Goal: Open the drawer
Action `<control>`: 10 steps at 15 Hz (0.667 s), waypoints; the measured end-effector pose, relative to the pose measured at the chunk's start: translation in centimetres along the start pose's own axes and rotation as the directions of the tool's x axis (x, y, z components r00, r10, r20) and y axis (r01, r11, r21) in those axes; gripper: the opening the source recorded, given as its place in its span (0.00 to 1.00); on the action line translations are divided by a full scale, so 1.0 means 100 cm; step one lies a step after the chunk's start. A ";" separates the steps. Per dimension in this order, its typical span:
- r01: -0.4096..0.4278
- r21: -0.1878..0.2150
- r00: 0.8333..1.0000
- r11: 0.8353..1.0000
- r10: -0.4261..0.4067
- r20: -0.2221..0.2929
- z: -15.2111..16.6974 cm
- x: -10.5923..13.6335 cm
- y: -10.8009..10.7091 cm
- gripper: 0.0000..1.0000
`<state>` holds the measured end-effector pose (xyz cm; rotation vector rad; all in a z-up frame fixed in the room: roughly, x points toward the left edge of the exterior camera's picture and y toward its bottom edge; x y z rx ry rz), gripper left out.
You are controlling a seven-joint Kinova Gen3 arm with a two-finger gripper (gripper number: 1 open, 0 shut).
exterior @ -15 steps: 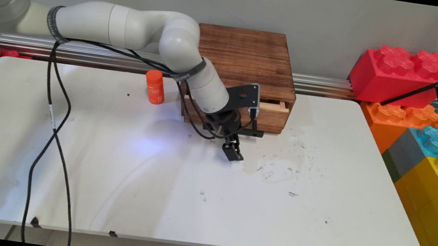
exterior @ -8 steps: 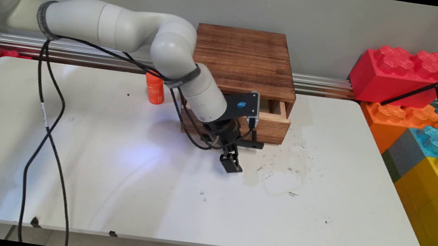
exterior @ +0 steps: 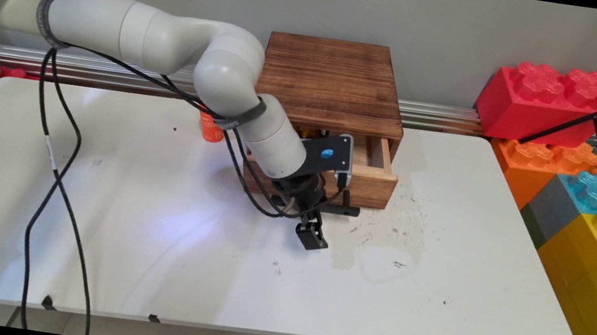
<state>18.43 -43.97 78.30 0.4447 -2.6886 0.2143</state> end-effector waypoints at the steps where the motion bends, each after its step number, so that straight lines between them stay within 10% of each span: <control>1: 0.001 -0.002 1.000 1.000 -0.001 0.001 -0.001 0.001 0.004 1.00; 10: 0.021 -0.016 1.000 1.000 -0.021 0.018 -0.011 0.004 0.040 1.00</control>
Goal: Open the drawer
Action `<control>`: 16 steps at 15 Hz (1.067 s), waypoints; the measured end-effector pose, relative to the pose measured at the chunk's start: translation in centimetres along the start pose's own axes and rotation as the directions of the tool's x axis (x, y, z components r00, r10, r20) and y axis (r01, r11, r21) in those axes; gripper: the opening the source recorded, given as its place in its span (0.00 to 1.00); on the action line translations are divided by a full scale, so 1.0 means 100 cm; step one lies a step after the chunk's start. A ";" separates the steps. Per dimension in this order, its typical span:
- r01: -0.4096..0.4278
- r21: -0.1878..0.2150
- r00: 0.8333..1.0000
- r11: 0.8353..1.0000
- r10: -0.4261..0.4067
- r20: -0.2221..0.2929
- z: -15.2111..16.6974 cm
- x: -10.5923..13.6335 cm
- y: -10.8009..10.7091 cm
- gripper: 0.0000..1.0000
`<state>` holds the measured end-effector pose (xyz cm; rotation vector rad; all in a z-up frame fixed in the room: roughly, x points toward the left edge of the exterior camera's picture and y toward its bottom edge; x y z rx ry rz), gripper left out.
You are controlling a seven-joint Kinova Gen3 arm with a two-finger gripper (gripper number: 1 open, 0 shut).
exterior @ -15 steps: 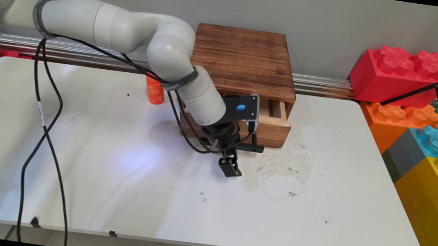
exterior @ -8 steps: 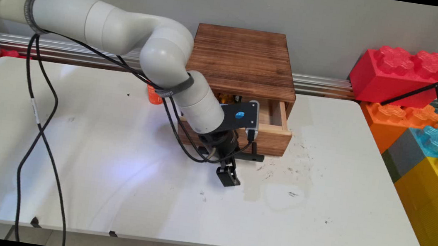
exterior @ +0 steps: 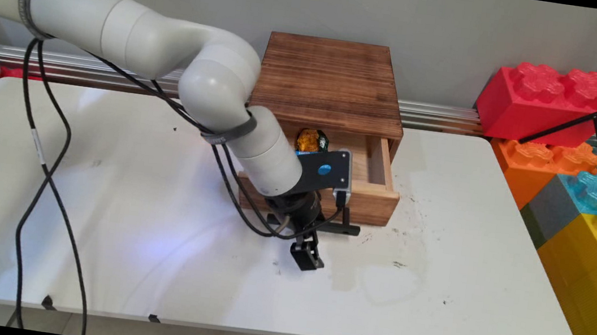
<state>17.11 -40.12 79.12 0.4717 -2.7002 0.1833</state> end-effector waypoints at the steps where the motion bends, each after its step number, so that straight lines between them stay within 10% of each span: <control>1: 0.002 -0.002 1.000 1.000 -0.002 0.002 -0.001 0.000 0.004 1.00; 16: 0.026 -0.032 1.000 0.999 -0.026 0.007 -0.011 0.003 0.059 1.00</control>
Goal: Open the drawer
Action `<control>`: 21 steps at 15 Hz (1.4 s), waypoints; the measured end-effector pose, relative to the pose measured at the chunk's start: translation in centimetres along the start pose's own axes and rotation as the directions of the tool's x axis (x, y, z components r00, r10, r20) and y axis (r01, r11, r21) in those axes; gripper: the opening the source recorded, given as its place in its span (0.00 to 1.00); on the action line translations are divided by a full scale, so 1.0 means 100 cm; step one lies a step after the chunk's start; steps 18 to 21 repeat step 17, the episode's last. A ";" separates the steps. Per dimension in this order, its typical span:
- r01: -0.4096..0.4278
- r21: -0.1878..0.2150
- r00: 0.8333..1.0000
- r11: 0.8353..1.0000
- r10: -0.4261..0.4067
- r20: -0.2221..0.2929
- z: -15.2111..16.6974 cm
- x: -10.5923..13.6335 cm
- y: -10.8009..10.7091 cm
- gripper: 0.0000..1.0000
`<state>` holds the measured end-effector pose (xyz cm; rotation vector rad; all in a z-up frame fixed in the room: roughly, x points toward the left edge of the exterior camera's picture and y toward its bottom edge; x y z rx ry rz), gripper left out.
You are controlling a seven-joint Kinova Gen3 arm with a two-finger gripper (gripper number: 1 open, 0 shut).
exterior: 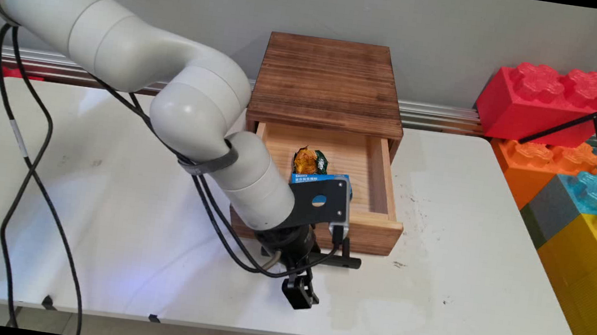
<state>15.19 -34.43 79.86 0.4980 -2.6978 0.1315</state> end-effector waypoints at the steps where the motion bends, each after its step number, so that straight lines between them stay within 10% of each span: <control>1: 0.001 -0.002 1.000 1.000 -0.001 -0.001 0.000 0.000 0.002 1.00; 21: -0.019 -0.034 1.000 0.999 0.018 -0.024 -0.006 0.000 0.035 1.00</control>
